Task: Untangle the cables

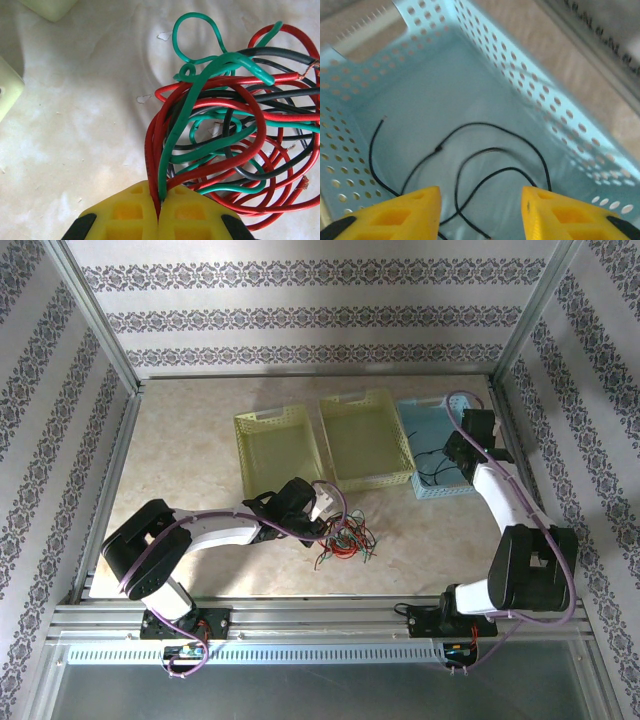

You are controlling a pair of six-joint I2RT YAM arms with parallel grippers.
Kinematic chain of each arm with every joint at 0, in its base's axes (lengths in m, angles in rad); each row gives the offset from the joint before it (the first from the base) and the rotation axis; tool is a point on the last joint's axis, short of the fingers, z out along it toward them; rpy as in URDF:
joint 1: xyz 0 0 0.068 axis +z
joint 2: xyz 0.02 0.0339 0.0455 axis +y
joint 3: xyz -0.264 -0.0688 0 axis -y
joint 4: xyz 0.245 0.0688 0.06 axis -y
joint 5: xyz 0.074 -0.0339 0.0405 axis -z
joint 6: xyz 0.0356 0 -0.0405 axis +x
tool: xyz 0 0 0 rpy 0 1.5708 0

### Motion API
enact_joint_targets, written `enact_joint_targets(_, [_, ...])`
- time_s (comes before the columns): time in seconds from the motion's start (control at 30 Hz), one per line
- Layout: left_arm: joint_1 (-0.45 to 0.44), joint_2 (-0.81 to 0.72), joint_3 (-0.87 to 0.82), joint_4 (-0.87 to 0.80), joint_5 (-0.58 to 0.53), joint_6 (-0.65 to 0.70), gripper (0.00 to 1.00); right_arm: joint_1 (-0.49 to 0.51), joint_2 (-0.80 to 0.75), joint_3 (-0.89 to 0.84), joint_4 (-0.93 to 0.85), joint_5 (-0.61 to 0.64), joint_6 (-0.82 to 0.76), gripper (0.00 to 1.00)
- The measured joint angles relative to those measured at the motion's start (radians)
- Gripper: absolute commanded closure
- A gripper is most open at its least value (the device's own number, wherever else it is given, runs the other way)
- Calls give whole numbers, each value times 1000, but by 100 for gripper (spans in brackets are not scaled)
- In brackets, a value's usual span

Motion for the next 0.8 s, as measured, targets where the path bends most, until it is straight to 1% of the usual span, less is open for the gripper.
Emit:
enact_joint_targets(0.13, [0, 0, 0, 0, 0, 0, 100, -2, -22, 0, -5, -34, 26, 47])
enact_joint_targets(0.27, [0, 0, 0, 0, 0, 0, 100, -2, -53, -4, -17, -71, 35, 46])
enact_joint_targets(0.33, [0, 0, 0, 0, 0, 0, 100, 11, -105, -26, -26, -96, 47, 46])
enact_joint_targets(0.4, [0, 0, 0, 0, 0, 0, 100, 48, -181, -55, -50, -119, 56, 46])
enact_joint_targets(0.53, [0, 0, 0, 0, 0, 0, 100, 225, -341, -111, -112, -200, 61, 49])
enact_joint_targets(0.6, [0, 0, 0, 0, 0, 0, 100, 312, -386, -150, -138, -259, 68, 52])
enact_joint_targets(0.67, [0, 1, 0, 0, 0, 0, 100, 401, -403, -206, -164, -325, 79, 56])
enact_joint_targets(0.8, [0, 2, 0, 1, 0, 0, 100, 544, -351, -290, -213, -449, 74, 57])
